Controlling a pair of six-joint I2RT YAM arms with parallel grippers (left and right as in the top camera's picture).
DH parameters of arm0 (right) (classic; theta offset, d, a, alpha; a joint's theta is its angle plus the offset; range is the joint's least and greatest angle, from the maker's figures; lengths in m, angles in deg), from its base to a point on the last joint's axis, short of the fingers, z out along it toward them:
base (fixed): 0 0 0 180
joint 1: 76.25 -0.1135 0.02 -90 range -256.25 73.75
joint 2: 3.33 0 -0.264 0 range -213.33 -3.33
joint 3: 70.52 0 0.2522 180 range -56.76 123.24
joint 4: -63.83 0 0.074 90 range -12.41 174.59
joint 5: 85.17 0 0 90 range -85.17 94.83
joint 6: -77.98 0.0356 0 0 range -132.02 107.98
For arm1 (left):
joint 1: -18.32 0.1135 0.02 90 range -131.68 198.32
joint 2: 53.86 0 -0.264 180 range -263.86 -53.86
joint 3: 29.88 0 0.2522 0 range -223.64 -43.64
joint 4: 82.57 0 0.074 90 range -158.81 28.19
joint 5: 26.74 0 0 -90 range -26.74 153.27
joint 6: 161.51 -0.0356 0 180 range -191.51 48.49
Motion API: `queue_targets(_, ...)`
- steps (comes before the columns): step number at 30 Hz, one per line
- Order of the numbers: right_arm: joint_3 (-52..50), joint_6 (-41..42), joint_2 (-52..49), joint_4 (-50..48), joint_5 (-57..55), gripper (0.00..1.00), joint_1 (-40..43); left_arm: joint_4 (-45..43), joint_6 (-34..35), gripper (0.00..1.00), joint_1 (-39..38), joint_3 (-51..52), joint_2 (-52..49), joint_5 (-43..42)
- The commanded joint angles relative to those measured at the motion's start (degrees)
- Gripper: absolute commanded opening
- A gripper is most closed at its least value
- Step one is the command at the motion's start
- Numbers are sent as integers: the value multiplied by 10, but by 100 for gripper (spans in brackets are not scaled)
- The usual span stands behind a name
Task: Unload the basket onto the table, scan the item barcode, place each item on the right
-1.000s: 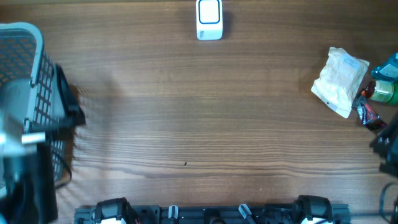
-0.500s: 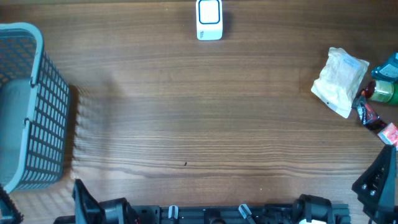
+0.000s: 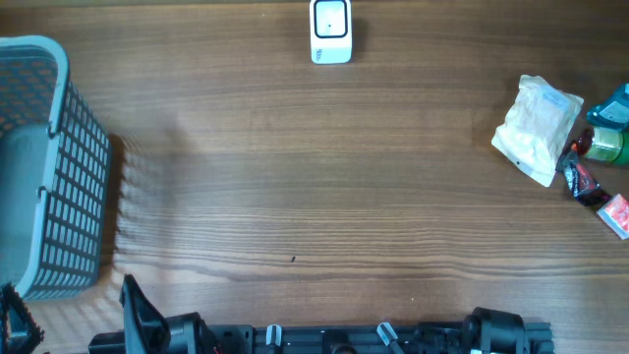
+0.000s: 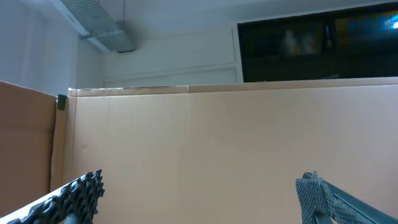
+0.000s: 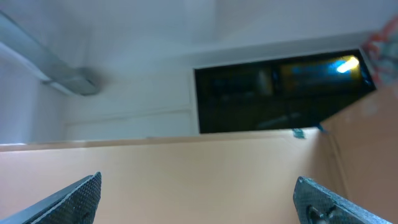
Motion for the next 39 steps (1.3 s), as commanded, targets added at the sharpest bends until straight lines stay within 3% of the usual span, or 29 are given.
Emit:
queue_targets(1, -6, 9, 3, 19, 37, 100, -30, -2, -11, 100, 5, 1, 6, -9)
queue_targets(8, -7, 9, 5, 51, 70, 100, -49, 2, -10, 100, 50, 1, 5, -16)
queue_targets(15, -7, 9, 4, -14, 98, 100, -51, -18, -11, 100, -9, 1, 6, -187)
queue_targets(28, -13, -13, 5, -41, 160, 100, -56, -12, -11, 100, -10, 1, 5, -180)
queue_targets(31, -85, -19, 3, -107, 82, 100, -48, -14, -11, 100, -10, 1, 5, -180)
queue_targets(34, -188, -17, 3, -183, 135, 100, -48, -22, -14, 100, -10, 1, 5, -178)
queue_targets(39, -431, 16, 3, -404, 87, 100, -48, -15, -43, 100, -10, 1, 5, -178)
